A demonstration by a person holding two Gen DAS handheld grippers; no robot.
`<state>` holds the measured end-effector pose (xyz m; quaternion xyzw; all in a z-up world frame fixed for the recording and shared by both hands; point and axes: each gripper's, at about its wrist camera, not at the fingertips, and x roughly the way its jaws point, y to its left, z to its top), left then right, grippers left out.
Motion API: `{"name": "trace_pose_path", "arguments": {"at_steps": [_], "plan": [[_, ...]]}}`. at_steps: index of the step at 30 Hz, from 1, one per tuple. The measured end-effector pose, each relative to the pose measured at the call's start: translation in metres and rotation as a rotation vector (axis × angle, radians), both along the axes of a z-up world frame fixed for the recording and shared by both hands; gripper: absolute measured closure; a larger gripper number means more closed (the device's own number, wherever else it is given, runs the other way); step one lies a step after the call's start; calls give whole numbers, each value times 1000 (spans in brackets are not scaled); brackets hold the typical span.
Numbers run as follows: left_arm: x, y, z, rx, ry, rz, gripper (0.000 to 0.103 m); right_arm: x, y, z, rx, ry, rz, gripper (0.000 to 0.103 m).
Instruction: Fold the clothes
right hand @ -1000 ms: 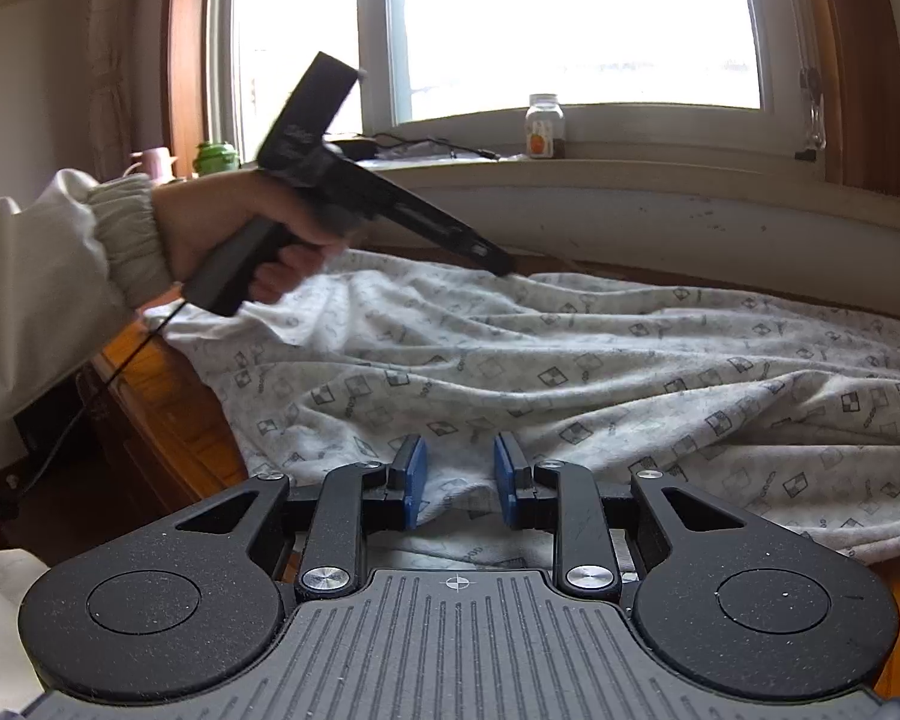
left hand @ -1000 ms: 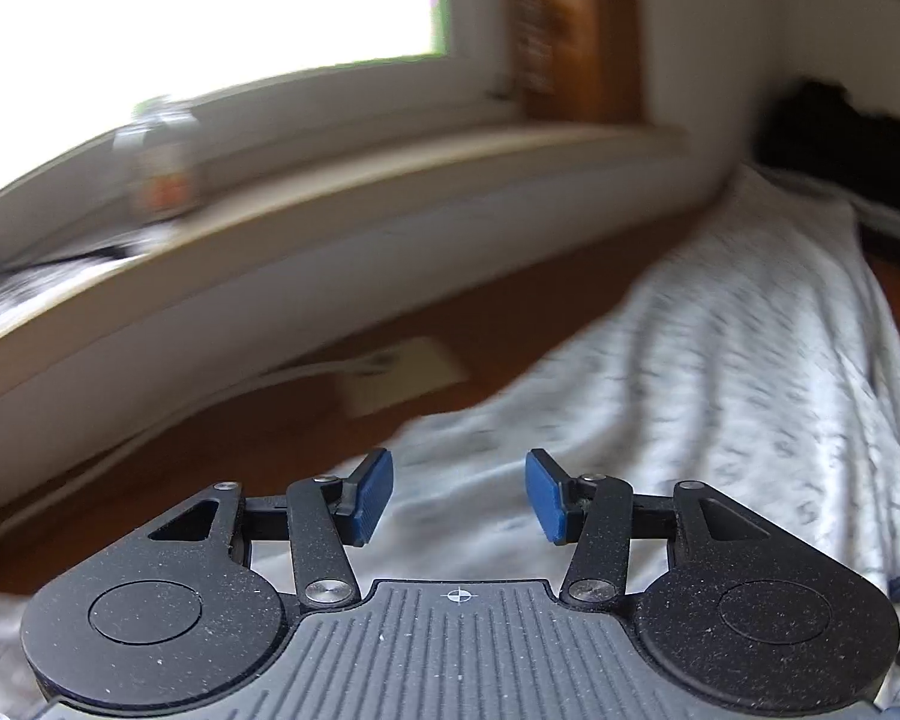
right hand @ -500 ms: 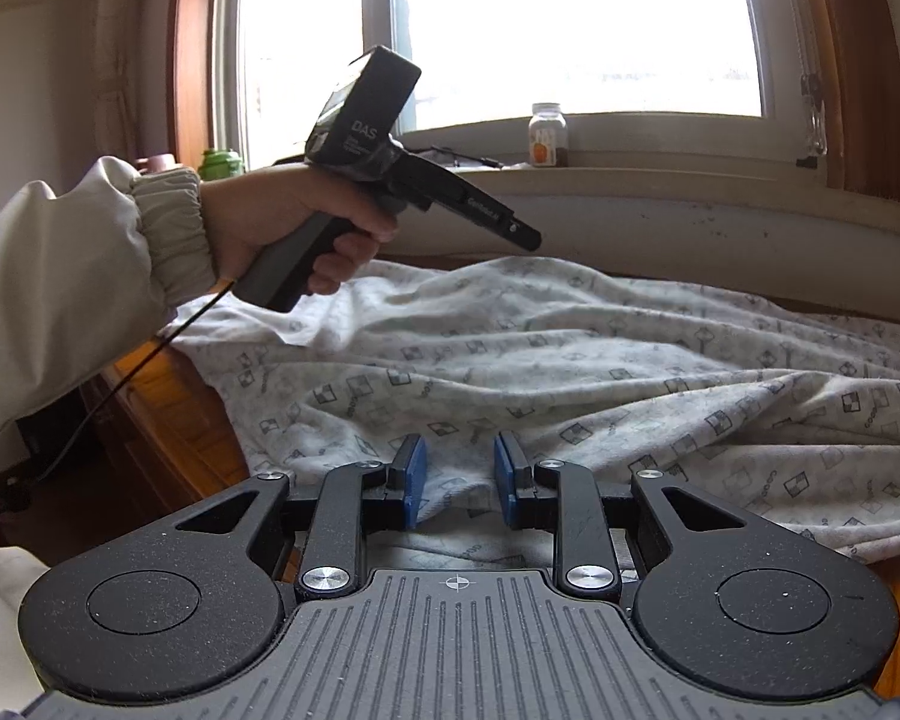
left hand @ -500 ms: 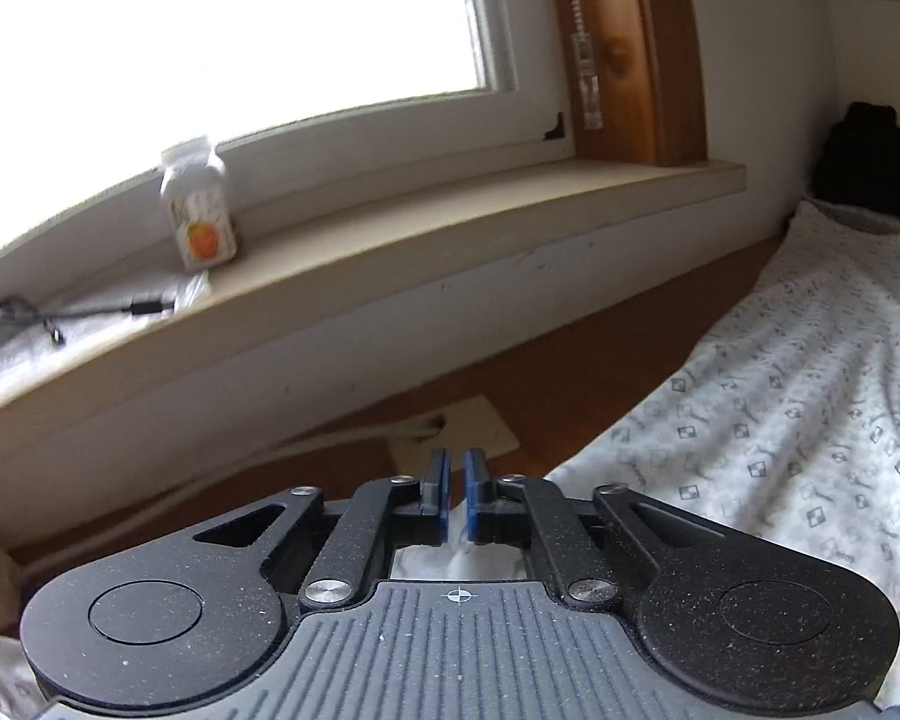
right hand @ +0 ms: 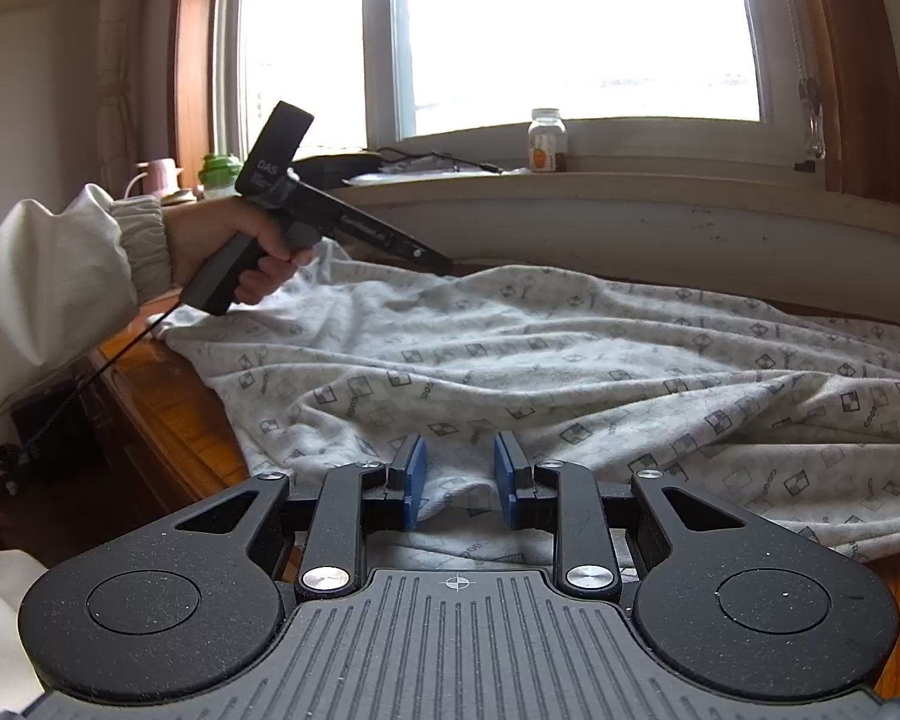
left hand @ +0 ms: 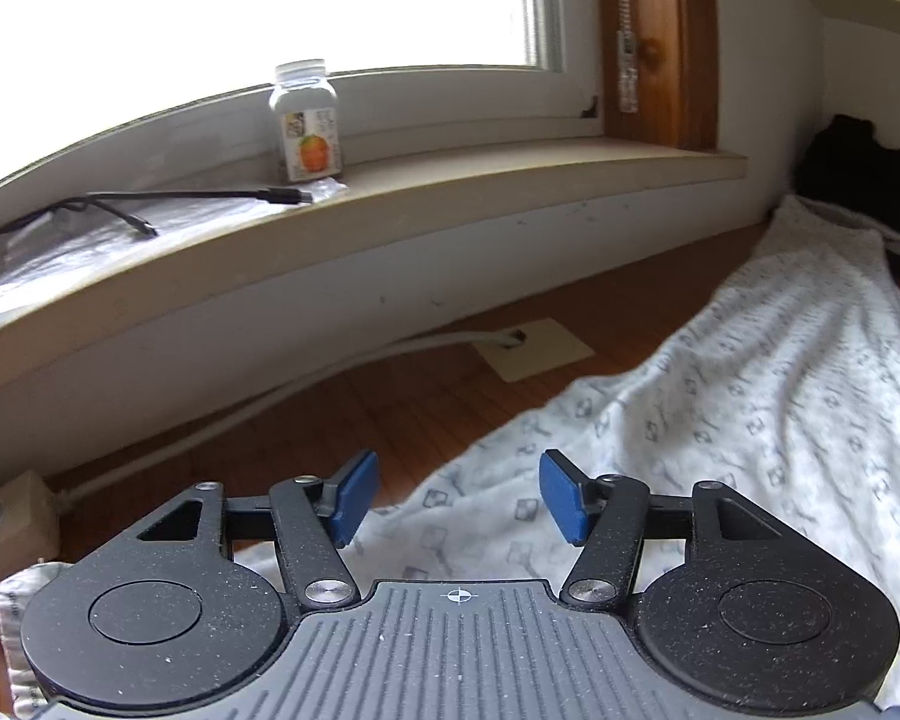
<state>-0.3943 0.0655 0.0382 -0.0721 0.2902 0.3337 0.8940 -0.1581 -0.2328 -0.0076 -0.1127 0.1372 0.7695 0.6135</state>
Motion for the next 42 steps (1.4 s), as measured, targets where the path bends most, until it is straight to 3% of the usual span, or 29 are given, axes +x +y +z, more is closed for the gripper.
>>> {"name": "trace_pose_path", "arguments": {"at_steps": [4,7,8,9,10,12,16,19,21,27,32,42], "plan": [[11,0,-9,-36,22,-36,41,-1,0,0,0,0,-3,77],[18,-4,-15,-42,40,-43,53,-1,0,0,1,-1,-2,77],[18,-5,-15,-41,35,-43,68,-1,0,0,2,-2,-1,77],[17,-7,-14,-33,34,-41,93,-1,0,0,2,-3,-1,77],[17,-8,-13,-23,33,-38,103,-1,-1,0,3,-3,-1,77],[15,-12,-6,37,18,-3,103,-1,-1,0,5,-2,-2,77],[12,-6,11,83,-46,144,103,-2,-1,0,7,-1,-5,77],[24,-4,7,116,21,207,101,-3,-1,0,7,-2,-6,77],[27,-7,4,104,16,209,77,-4,-2,-1,9,-4,-8,77],[46,-41,6,84,-15,154,35,-5,0,4,-8,-5,-24,76],[65,-54,-4,59,7,97,32,13,-2,17,-51,55,-92,71],[79,-67,-14,111,111,57,32,64,22,29,-148,138,-287,71]]}}
